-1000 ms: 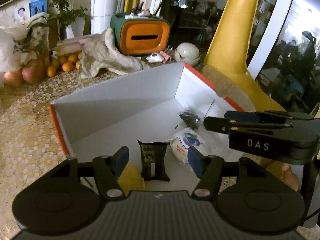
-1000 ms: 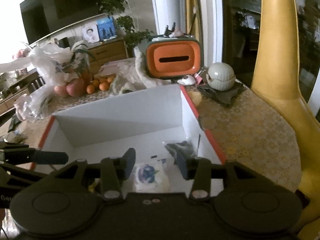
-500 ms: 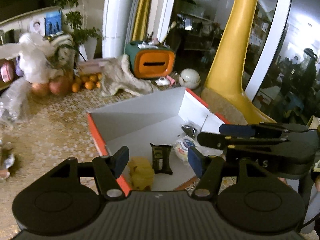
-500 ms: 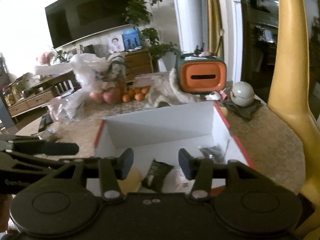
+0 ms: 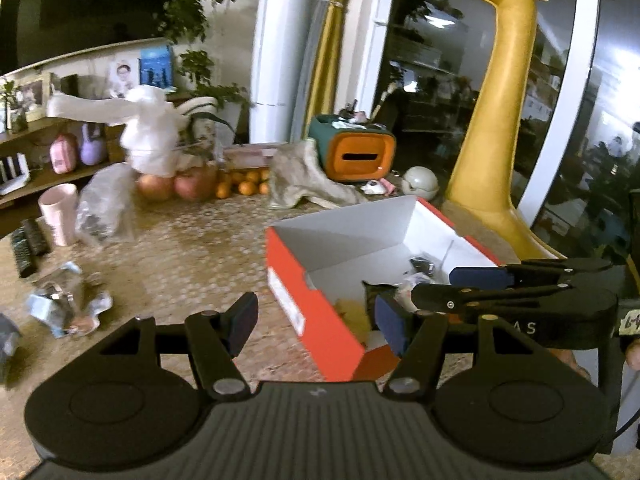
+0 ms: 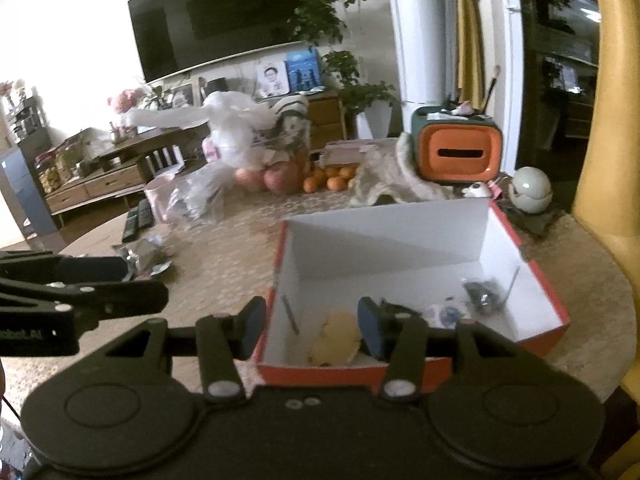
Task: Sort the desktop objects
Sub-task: 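Open both tools to drop the bags into the shoebox, then move both tools back to the white packet and silver foil pouch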
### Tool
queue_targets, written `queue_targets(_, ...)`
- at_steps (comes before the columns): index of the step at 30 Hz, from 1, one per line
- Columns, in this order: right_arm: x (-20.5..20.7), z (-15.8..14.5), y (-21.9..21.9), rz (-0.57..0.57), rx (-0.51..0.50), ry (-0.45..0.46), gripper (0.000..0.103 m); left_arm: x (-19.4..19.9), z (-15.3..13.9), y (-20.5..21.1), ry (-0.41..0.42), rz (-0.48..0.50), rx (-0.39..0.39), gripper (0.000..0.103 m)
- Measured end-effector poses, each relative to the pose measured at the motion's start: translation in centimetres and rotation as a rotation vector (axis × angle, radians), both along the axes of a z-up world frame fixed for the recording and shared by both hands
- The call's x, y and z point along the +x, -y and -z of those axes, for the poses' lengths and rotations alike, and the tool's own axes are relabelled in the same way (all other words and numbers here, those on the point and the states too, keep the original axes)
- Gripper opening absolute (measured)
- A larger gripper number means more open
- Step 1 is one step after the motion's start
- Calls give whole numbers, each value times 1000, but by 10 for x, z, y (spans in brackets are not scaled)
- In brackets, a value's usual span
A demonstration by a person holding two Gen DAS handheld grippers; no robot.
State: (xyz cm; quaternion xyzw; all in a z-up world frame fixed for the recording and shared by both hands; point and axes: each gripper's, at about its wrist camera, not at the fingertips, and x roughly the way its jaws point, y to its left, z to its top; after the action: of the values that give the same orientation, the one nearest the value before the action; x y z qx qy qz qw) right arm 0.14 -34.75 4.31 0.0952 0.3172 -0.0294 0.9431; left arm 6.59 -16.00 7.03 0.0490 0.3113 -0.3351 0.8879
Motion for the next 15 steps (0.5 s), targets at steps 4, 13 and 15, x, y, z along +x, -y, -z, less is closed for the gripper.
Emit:
queue_targets(4, 3, -3, -17, -35, -1, -2, 51, -4, 0, -28, 12, -41, -9, 64)
queue_targets(13, 27, -6, -60, -130, -13, 8, 57, 0, 7, -110, 60, -236, -15, 84)
queue_targets(15, 36, -4, -71, -156, -15, 7, 57, 3, 9, -124, 55, -268, -16, 84)
